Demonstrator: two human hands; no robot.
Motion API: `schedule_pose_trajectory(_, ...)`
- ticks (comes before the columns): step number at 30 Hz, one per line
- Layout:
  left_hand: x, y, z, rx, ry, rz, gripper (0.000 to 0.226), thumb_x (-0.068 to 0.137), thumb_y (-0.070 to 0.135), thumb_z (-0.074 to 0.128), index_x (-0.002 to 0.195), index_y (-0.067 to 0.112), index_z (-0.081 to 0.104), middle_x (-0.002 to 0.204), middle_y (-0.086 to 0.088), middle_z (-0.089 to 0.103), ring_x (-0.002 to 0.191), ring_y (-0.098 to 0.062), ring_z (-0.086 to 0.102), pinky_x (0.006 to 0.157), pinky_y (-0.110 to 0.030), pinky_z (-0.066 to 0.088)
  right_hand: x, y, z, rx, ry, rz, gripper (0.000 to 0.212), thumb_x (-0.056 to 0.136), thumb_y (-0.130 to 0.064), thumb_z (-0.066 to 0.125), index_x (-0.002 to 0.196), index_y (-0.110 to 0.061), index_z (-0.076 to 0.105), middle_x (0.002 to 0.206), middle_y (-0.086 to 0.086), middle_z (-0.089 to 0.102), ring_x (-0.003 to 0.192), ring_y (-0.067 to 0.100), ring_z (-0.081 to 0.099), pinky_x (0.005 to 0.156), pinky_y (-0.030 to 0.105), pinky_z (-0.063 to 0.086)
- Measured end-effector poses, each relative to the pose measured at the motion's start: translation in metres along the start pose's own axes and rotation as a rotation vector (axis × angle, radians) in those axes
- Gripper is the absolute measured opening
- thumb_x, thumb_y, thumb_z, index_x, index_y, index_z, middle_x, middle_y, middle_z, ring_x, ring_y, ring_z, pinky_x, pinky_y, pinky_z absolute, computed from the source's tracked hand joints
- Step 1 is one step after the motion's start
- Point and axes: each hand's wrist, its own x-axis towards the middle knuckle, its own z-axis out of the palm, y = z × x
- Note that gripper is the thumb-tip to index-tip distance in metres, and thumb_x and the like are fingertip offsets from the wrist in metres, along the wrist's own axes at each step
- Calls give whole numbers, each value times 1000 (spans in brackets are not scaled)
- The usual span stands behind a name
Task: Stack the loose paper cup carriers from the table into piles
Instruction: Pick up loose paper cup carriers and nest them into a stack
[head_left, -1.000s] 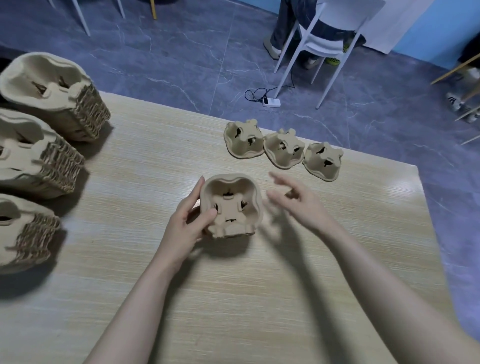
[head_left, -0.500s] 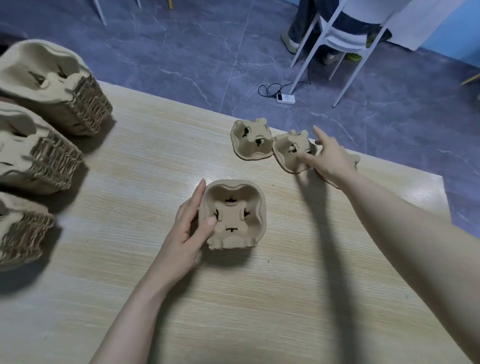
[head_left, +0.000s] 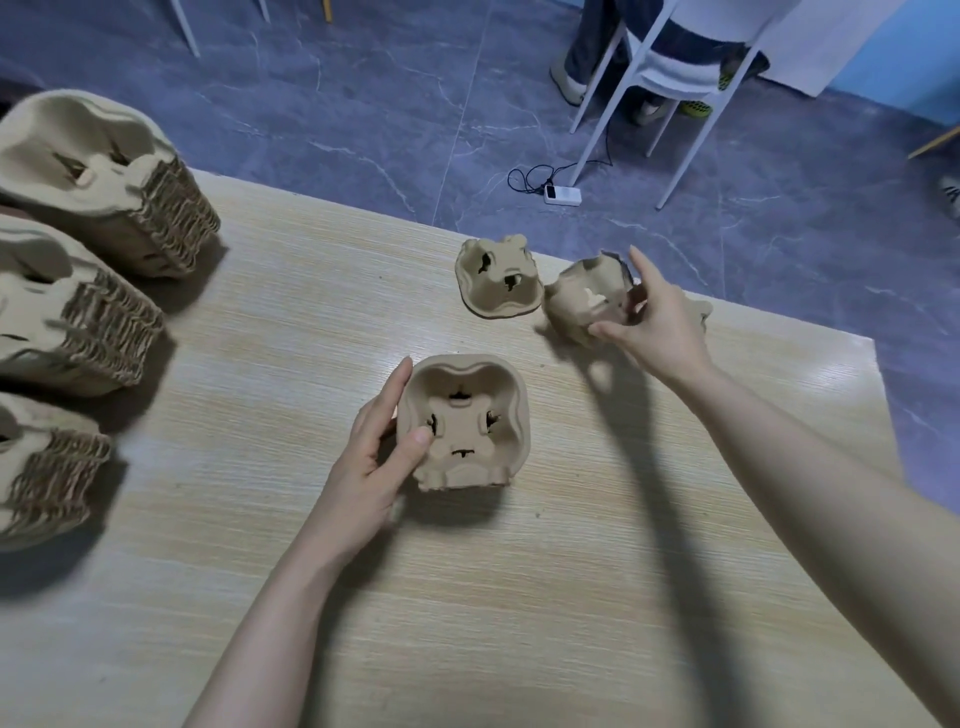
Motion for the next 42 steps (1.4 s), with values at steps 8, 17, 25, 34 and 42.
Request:
schedule_pose_trajectory(8,3,-6,-3,-28,-33,-10,65,77,62,60,136,67,33,149,26,36,141,-4,35,116,-53,32,-41,4,-4,-24,17,-24,84,80,-37,78,150,-30,33,107,-14,48,95,8,41,81,29,38)
schedule_pose_trajectory(17,4,-3,-6,-5,-81,-23,65,77,63,59,134,71,30,142,37,34,140,-10,38,115,-53,33,-70,20,4,14,137,-6,22,78,-29,77,98,-29,69,98,-5,64,79,12,56,73,38,49)
schedule_pose_trajectory(25,5,1,-8,-59,-95,-44,62,74,67,58,132,70,37,148,16,40,135,-14,46,112,-50,39,-114,10,1,230,298,-77,13,80,-8,75,84,-18,68,86,-9,64,68,7,53,67,28,44)
schedule_pose_trajectory(34,1,14,-5,-103,-75,-88,54,80,83,31,131,68,39,149,22,37,139,-8,37,110,-55,39,-160,-43,-6,499,345,-266,19,79,7,70,83,-11,67,86,6,64,68,14,53,60,20,39)
schedule_pose_trajectory(42,-2,22,-4,-126,-71,-88,56,90,75,20,139,56,40,146,14,43,114,16,51,87,-27,53,-167,-55,23,473,124,-407,14,78,-1,72,81,-14,68,85,-10,62,68,12,50,60,19,37)
